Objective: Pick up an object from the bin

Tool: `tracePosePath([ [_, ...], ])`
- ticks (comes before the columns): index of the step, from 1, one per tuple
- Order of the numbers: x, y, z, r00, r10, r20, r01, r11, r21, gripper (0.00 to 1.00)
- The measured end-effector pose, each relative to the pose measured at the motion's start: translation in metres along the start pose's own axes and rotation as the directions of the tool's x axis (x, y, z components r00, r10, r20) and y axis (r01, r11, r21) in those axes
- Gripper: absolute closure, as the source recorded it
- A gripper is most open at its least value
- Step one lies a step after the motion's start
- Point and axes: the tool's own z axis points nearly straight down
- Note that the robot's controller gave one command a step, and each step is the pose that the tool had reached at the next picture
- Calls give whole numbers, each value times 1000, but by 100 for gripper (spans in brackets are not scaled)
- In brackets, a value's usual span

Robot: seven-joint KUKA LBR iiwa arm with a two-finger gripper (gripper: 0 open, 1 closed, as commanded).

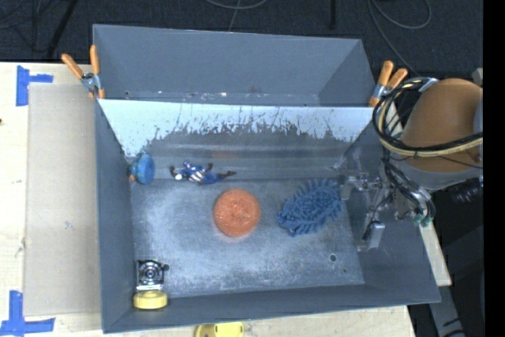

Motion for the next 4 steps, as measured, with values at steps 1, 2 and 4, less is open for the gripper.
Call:
tracePosePath([
  [1,-2,0,-4,1000,-4,7,4,1000,1,0],
  [2,-5,30,27,1000,11,13,-11,1000,3,0],
  [4,-67,52,62,997,80,16,-80,997,2,100],
])
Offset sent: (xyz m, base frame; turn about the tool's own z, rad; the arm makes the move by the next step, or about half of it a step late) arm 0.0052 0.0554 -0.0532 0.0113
